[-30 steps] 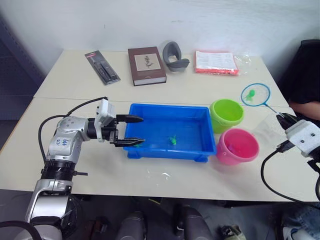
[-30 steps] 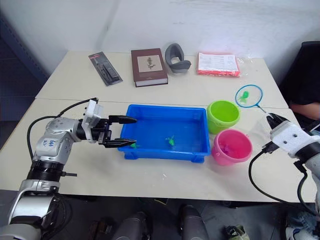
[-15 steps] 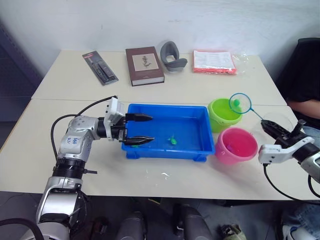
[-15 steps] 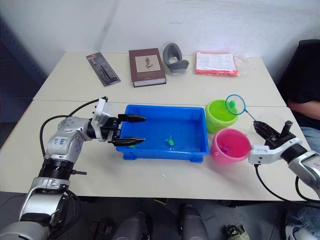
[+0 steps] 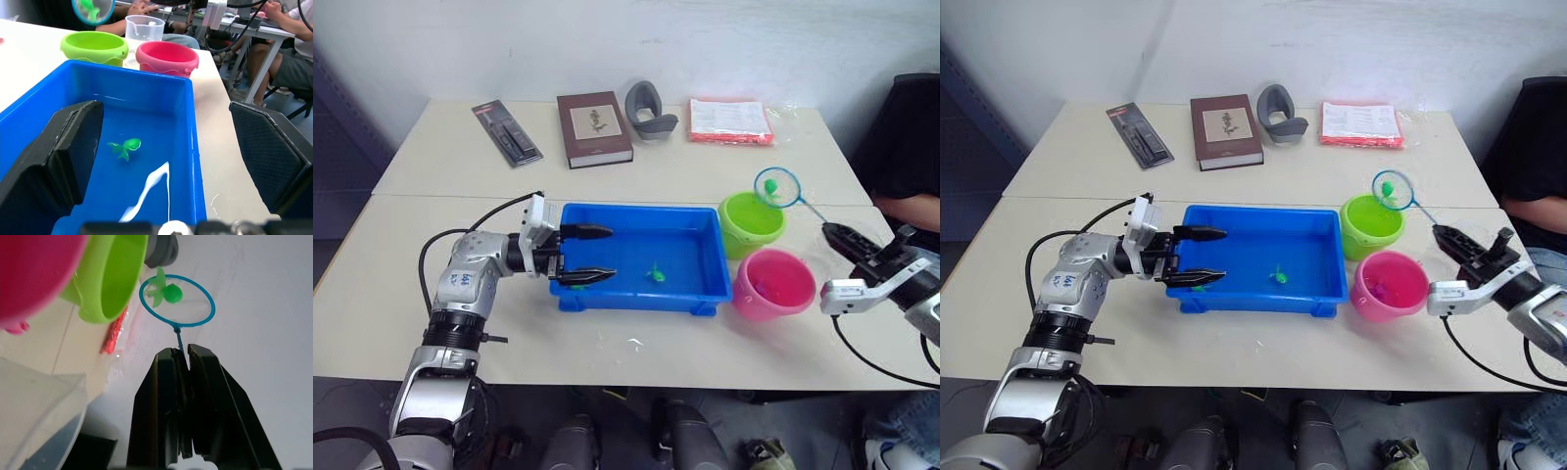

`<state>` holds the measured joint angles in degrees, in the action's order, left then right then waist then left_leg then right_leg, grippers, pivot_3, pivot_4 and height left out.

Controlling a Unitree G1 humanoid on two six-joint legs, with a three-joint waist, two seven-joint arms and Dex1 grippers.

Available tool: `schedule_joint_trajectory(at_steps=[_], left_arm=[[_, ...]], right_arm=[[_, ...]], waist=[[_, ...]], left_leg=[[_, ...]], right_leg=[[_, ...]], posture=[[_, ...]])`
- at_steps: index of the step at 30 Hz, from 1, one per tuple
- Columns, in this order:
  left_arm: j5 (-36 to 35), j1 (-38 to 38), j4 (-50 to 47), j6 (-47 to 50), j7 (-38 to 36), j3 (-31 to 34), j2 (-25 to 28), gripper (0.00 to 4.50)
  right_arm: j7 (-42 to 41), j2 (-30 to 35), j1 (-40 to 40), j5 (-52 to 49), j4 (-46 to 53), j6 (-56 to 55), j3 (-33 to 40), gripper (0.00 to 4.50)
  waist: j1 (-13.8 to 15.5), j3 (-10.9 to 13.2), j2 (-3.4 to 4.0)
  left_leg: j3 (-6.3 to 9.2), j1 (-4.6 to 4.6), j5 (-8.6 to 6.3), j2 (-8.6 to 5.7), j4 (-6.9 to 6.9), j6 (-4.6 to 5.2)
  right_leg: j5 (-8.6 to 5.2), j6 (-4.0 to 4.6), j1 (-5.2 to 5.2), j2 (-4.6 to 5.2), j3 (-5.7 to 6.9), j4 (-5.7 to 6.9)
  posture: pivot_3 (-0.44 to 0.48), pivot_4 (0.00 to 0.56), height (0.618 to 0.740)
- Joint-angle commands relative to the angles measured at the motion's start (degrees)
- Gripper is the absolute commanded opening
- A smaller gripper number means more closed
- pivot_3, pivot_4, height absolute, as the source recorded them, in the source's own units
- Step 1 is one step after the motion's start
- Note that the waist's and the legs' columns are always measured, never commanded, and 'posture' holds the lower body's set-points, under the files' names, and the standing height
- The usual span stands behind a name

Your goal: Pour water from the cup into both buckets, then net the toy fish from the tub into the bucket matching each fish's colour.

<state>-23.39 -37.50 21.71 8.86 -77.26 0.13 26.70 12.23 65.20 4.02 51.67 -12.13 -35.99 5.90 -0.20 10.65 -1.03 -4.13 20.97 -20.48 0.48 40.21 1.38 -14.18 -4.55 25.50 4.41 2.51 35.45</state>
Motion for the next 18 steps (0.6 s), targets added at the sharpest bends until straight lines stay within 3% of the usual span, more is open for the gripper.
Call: schedule_joint_trajectory(at_steps=[1, 9, 12, 18], left_arm=[[-0.63, 0.01, 0.99, -1.71, 0.19, 1.59, 0.15, 4.44], [-0.55, 1.06, 0.68, -2.18, 0.01, 1.41, -0.02, 4.44], [-0.57, 1.19, 0.35, -2.38, 0.87, 1.77, -0.2, 4.44], [-0.86, 1.3, -0.92, -1.54, 1.37, 1.54, -0.29, 4.44]], right_arm=[[0.78, 1.31, 0.4, -1.17, -0.64, 1.29, 1.29, 0.0], [0.14, 1.6, 0.49, -1.72, 0.63, -0.65, -1.08, 0.0], [1.6, 2.33, -0.06, -2.24, -1.96, 2.28, 2.29, 0.0], [0.8, 2.23, -1.13, -2.73, -0.21, 1.15, 1.05, 0.0]], waist=[[0.01, 0.0, 0.01], [0.04, 0.0, 0.01], [0.04, 0.0, 0.01], [0.02, 0.0, 0.01]], left_leg=[[-0.02, 0.0, 0.0, -0.01, 0.0, 0.01], [-0.01, 0.0, 0.02, -0.02, 0.0, 0.04], [0.0, 0.0, 0.02, -0.01, 0.0, 0.04], [-0.01, 0.0, 0.02, -0.02, 0.0, 0.04]], right_leg=[[0.0, 0.0, 0.0, 0.0, 0.0, 0.0], [0.01, -0.01, -0.01, 0.01, 0.0, 0.0], [0.01, -0.01, 0.0, 0.02, 0.0, 0.0], [0.01, -0.01, -0.01, 0.02, -0.02, 0.01]], posture=[[0.0, 0.15, 0.74], [0.0, 0.15, 0.74], [0.0, 0.15, 0.74], [0.0, 0.15, 0.74]])
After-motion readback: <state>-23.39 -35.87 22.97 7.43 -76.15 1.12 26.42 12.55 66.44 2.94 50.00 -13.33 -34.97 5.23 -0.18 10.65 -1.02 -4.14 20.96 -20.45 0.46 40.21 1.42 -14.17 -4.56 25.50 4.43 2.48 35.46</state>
